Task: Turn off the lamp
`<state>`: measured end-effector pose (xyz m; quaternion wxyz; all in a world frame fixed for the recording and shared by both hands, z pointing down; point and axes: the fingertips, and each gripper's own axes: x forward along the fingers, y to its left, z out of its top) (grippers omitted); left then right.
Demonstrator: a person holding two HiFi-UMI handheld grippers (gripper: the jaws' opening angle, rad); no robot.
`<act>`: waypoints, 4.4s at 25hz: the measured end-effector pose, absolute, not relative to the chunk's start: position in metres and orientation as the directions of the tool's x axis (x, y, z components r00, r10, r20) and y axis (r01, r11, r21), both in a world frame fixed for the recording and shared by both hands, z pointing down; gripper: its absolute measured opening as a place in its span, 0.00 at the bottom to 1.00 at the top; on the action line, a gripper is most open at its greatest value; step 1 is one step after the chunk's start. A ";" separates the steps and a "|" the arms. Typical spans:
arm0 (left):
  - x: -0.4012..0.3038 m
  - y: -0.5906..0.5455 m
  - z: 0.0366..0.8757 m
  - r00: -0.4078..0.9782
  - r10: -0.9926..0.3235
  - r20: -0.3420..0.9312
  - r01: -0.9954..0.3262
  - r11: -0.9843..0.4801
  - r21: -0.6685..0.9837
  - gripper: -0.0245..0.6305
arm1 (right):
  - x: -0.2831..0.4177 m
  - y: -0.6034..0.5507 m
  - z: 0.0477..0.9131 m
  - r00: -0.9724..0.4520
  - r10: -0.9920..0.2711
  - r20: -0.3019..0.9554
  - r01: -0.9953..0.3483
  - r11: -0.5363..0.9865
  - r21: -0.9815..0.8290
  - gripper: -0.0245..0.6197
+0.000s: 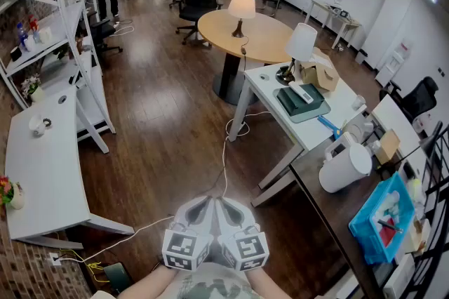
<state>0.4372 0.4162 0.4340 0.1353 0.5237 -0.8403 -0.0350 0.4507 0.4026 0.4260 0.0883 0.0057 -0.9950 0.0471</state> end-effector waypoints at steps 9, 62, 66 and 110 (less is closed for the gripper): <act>0.387 0.369 0.459 -0.420 -0.869 0.261 -0.857 0.474 0.200 0.04 | 0.403 0.354 0.456 -0.979 -0.003 0.206 -0.041 0.983 -0.179 0.04; -0.086 0.115 0.459 -0.360 -0.893 0.270 -0.872 0.425 0.243 0.04 | -0.072 0.101 0.455 -0.974 -0.030 0.224 -0.057 0.991 -0.119 0.04; -0.138 0.113 0.457 -0.321 -0.911 0.258 -0.884 0.386 0.264 0.04 | -0.124 0.100 0.448 -0.969 -0.067 0.236 -0.093 0.990 -0.102 0.04; -0.290 -0.244 0.509 0.139 -0.927 0.349 -0.979 -0.074 0.192 0.04 | -0.261 -0.240 0.487 -0.836 -0.485 0.257 -0.531 0.833 -0.156 0.04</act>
